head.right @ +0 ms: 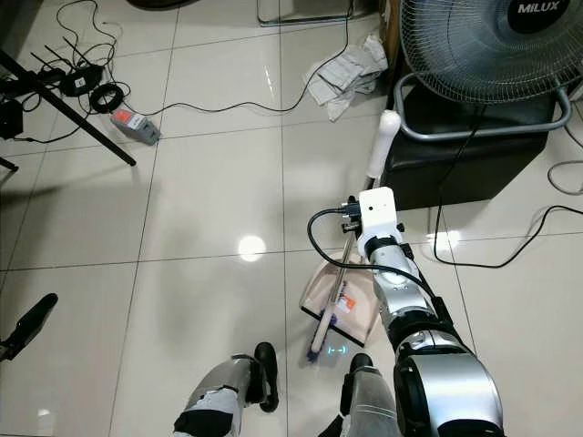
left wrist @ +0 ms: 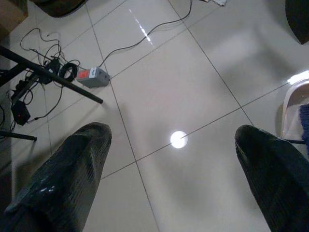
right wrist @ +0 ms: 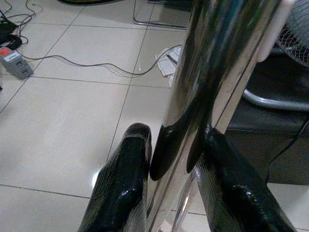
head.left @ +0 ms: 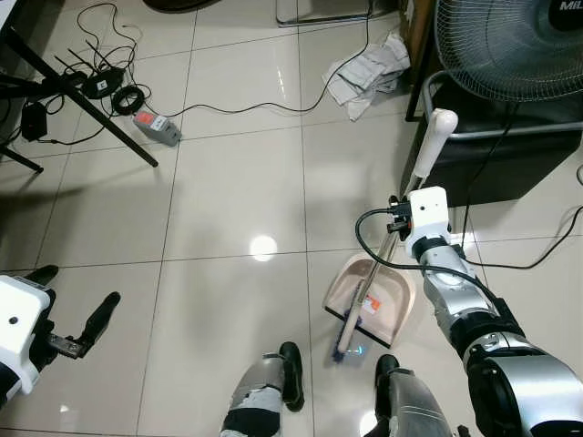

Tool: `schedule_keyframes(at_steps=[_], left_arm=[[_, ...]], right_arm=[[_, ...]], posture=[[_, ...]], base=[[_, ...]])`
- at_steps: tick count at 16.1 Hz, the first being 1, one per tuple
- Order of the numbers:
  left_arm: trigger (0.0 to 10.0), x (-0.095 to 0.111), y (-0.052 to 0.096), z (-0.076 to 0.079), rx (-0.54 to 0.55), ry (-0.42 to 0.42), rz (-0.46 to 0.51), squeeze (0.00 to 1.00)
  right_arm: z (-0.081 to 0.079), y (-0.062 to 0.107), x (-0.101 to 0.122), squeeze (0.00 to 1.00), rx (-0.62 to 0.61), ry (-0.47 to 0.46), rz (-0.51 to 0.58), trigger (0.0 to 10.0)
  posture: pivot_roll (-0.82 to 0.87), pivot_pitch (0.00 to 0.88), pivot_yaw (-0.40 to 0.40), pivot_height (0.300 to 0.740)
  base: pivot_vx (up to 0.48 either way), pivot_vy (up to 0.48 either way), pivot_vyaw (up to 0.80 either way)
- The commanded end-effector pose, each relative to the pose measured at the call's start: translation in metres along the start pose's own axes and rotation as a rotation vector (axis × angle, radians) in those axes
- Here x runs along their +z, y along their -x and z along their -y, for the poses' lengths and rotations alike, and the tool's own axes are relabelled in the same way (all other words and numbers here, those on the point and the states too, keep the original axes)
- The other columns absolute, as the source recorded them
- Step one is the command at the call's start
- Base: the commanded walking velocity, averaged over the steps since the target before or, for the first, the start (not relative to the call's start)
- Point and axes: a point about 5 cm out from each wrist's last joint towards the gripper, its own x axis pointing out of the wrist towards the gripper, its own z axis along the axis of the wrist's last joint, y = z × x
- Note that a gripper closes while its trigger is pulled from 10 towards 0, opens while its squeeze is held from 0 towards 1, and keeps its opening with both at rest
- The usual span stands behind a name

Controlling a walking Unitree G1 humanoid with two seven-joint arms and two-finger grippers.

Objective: Sweep floor

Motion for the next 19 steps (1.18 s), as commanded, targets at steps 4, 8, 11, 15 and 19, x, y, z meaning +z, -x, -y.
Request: schedule_keyframes(at_steps=[4, 8, 11, 15, 19], left_arm=[[10.0, -0.007, 0.003, 0.001, -0.005, 0.004, -0.041, 0.0], [10.0, -0.01, 0.0, 0.003, -0.003, 0.01, -0.038, 0.0], [10.0, -0.014, -0.017, 0.008, 0.007, 0.029, -0.001, 0.0], [10.0, -0.022, -0.047, 0.016, 0.012, 0.053, 0.045, 0.0], [10.0, -0.02, -0.083, 0.029, -0.036, 0.061, 0.127, 0.0]], right_arm=[[-0.005, 0.008, -0.015, 0.0, 0.013, -0.004, -0.047, 0.0], [-0.007, 0.008, -0.012, 0.0, 0.019, -0.007, -0.026, 0.0], [-0.018, 0.003, 0.0, 0.0, 0.059, -0.044, 0.055, 0.0], [-0.028, -0.001, 0.014, 0.0, 0.075, -0.115, 0.129, 0.0], [-0.048, -0.001, 0.024, 0.0, 0.143, -0.158, 0.191, 0.0]], posture=[[0.33, 0.358, 0.21, 0.74], [0.3, 0.342, 0.194, 0.74], [0.23, 0.297, 0.157, 0.74], [0.11, 0.217, 0.098, 0.74], [-0.02, 0.123, 0.066, 0.74]], base=[[0.0, 0.0, 0.0], [0.0, 0.0, 0.0], [0.0, 0.0, 0.0], [0.0, 0.0, 0.0], [0.0, 0.0, 0.0]])
